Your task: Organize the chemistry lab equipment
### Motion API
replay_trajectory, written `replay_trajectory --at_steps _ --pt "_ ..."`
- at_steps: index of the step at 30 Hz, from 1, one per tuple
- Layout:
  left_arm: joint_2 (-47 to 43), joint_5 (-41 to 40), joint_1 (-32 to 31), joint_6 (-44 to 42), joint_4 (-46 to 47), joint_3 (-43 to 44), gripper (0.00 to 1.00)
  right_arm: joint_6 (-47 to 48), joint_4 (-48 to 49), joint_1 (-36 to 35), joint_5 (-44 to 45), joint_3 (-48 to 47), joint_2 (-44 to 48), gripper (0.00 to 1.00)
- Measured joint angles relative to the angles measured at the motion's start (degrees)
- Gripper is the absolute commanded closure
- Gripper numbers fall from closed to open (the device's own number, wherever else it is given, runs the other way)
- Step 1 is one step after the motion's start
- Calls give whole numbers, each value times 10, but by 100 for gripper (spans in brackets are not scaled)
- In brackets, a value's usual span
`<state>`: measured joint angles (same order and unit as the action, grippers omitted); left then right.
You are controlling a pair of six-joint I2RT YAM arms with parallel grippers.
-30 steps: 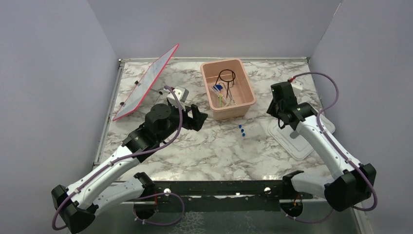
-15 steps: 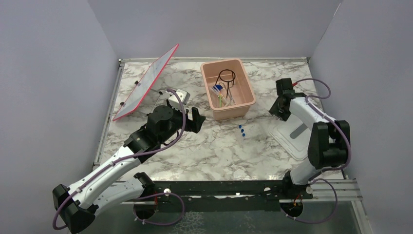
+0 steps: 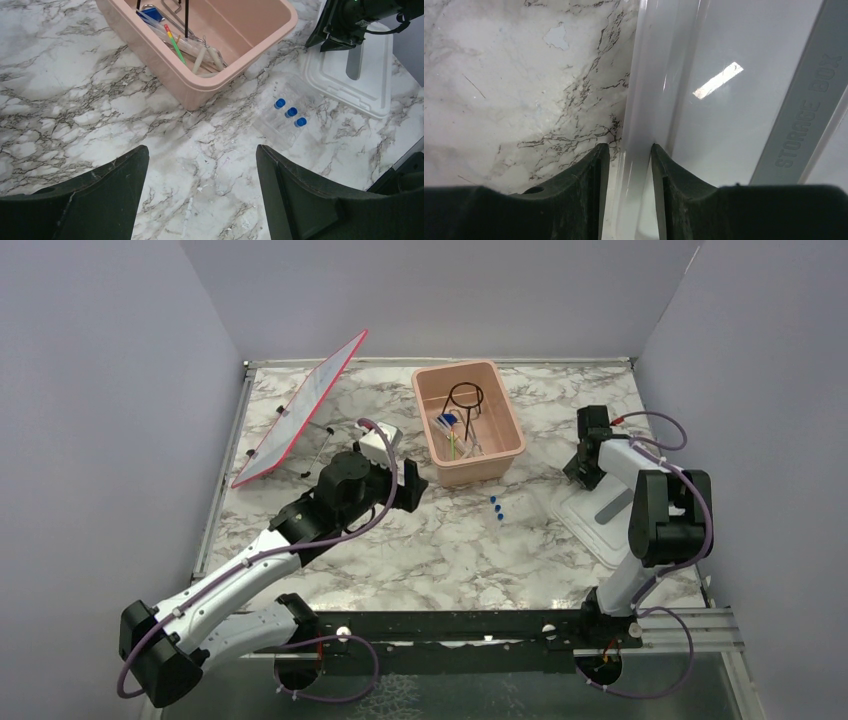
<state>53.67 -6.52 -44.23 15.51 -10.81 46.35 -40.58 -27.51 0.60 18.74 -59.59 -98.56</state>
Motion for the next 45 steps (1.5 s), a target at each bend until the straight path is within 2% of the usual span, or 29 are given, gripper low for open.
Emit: replay_trajectory --at_steps 2,4,6,15,20,29,36,45 --pt "10 4 0 0 5 0 19 -1 7 0 0 2 0 68" --pt "21 9 0 0 9 0 19 0 14 1 1 6 -1 79" --pt "36 15 0 1 10 5 19 0 24 2 0 9 0 85" --pt "106 51 0 30 35 62 19 41 89 6 -35 23 7 99" --pt "144 69 0 58 57 86 16 66 90 6 -84 23 30 99" --pt "202 106 0 113 81 128 9 81 125 5 -164 31 149 99" --pt "270 155 -2 150 95 190 11 73 147 5 -239 86 255 99" --pt "388 209 -24 197 116 284 20 52 166 5 -336 102 309 99"
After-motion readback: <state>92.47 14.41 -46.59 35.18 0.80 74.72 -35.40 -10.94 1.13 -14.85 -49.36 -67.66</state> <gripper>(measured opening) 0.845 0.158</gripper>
